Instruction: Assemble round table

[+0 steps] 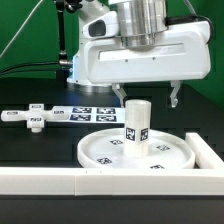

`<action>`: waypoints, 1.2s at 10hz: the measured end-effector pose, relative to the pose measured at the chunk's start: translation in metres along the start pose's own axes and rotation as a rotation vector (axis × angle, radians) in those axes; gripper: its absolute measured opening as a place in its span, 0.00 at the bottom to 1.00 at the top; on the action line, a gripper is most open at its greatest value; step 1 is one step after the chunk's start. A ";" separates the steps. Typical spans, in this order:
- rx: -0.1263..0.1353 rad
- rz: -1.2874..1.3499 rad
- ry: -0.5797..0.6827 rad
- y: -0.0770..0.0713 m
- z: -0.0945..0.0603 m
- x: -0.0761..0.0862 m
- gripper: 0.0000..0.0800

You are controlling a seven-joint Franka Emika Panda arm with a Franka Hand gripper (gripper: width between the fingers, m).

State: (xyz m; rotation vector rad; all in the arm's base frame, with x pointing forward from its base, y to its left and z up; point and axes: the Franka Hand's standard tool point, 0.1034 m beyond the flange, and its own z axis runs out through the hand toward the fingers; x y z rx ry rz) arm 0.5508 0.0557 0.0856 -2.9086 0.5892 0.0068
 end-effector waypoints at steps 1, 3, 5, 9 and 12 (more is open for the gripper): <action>-0.001 -0.053 0.000 0.000 0.000 0.000 0.81; -0.018 -0.287 0.011 0.006 -0.001 -0.005 0.81; -0.015 -0.369 0.007 0.030 -0.013 -0.015 0.81; 0.000 -0.375 -0.007 0.073 -0.041 -0.020 0.81; -0.027 -0.539 -0.009 0.087 -0.039 -0.019 0.81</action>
Offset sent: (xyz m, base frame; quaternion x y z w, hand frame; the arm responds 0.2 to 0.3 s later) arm -0.0295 -0.0161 0.0080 -0.0350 0.0072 -0.1603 0.9864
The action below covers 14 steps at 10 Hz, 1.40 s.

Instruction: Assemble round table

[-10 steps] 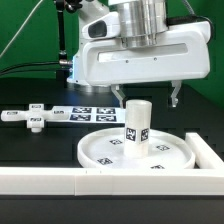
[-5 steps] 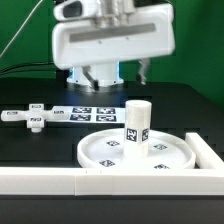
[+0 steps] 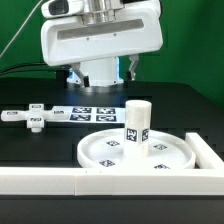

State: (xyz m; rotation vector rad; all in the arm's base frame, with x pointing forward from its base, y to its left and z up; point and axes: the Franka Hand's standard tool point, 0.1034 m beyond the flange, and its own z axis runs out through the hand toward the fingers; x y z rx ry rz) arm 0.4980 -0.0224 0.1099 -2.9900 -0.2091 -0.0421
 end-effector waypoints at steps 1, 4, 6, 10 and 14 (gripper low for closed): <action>-0.009 -0.103 -0.027 0.011 0.000 -0.008 0.81; 0.001 -0.218 -0.061 0.053 -0.005 -0.023 0.81; 0.003 -0.240 -0.063 0.050 -0.004 -0.022 0.81; -0.015 -0.657 -0.064 0.073 0.001 -0.037 0.81; 0.003 -0.858 -0.082 0.085 0.004 -0.047 0.81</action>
Offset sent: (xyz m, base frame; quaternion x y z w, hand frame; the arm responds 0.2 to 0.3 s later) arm -0.0088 -0.0566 -0.0070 0.0533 0.0434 -0.0079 0.9976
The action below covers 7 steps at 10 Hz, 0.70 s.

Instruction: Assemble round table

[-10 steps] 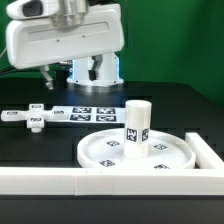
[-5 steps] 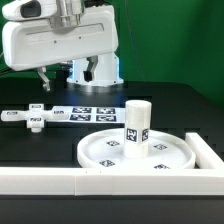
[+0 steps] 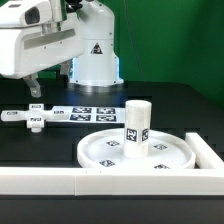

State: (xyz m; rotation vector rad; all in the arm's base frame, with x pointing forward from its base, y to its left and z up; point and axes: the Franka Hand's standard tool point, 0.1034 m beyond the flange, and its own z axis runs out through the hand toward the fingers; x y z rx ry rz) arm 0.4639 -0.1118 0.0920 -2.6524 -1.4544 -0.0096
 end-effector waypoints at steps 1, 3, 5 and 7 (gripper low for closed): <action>-0.009 0.007 0.000 0.002 -0.001 -0.003 0.81; -0.135 0.061 0.003 0.015 -0.001 -0.031 0.81; -0.157 0.099 -0.006 0.014 0.008 -0.054 0.81; -0.157 0.099 -0.007 0.014 0.008 -0.053 0.81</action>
Offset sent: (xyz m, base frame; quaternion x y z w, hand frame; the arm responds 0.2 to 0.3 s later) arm -0.0190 -0.0417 -0.0148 -0.1167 0.0404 0.0877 0.9885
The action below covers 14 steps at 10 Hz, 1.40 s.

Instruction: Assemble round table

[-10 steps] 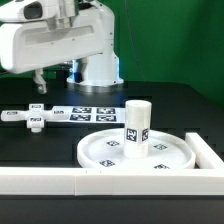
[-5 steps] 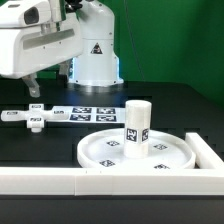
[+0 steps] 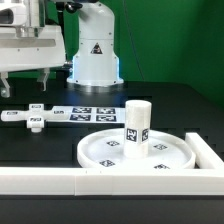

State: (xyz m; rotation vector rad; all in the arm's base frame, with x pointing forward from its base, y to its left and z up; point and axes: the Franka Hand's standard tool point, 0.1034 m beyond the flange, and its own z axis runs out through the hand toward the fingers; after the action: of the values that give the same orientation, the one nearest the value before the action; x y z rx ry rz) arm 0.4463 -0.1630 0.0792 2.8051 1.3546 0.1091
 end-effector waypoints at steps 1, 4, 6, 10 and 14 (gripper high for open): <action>0.002 0.048 -0.001 -0.002 0.001 0.003 0.81; 0.020 0.156 -0.023 -0.012 0.013 0.018 0.81; 0.025 0.171 -0.026 -0.011 0.015 0.017 0.81; 0.037 0.109 -0.034 -0.016 0.022 0.003 0.81; 0.050 0.069 -0.038 -0.018 0.025 -0.005 0.81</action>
Offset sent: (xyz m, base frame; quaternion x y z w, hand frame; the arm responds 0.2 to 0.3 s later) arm 0.0043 -0.0079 -0.0122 -0.0211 -0.0404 0.0554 0.9974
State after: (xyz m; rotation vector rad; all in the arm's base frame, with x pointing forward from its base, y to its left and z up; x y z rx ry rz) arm 0.4307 -0.1555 0.0528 2.8795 1.2707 0.0235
